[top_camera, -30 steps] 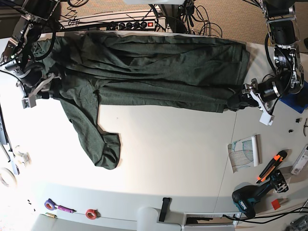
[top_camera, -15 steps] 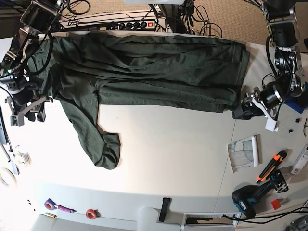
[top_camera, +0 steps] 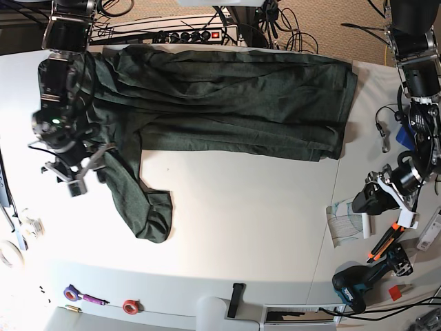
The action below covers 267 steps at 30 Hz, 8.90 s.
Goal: Layout the t-shirt on the table in an organized manner, then fold the t-shirt properly
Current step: 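Release the shirt and move the right gripper to the hanging sleeve, then grasp the hanging green sleeve with the right gripper and lift it, then lay the sleeve onto the shirt body and open the right gripper, then withdraw the right gripper and move the left gripper to the shirt end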
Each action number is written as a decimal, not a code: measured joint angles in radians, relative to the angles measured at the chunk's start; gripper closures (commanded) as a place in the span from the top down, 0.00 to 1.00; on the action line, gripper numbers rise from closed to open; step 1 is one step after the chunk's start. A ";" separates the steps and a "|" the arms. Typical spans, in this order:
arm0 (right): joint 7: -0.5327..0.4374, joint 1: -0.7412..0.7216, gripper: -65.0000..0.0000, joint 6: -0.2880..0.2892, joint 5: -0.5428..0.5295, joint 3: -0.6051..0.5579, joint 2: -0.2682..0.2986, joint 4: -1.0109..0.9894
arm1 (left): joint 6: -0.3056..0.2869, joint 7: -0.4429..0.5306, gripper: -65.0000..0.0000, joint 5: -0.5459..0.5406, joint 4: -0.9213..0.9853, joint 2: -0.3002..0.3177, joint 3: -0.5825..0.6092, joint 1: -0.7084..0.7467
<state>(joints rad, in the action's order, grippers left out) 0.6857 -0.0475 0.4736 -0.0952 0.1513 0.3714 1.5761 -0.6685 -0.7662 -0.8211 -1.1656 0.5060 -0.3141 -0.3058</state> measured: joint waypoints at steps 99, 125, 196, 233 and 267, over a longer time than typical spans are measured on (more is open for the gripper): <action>0.489 0.184 0.00 0.222 -0.995 0.118 -0.186 0.319 | 0.072 0.053 0.23 0.106 0.002 -0.054 0.000 0.016; 0.299 0.181 0.41 0.224 -0.554 -0.245 -0.183 0.349 | 0.073 0.053 0.23 0.106 0.002 -0.061 0.000 0.017; 0.357 -0.102 0.30 0.216 -0.583 -0.798 -0.470 -0.097 | 0.072 0.058 0.23 0.121 0.002 0.020 0.000 0.015; 0.449 0.033 0.46 0.219 -0.769 0.168 -0.219 0.258 | -0.032 -0.631 0.58 -0.642 -0.002 0.166 0.002 0.290; 0.455 0.130 0.46 0.223 -0.770 0.252 -0.186 0.389 | 0.016 -0.454 0.58 -0.394 -0.393 0.031 -0.001 0.588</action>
<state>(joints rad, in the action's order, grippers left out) 1.1408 0.0830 0.6968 -0.8654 0.4030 0.1852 1.9648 -0.6521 -1.2198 -1.2148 -1.5581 0.5369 -0.3153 0.2821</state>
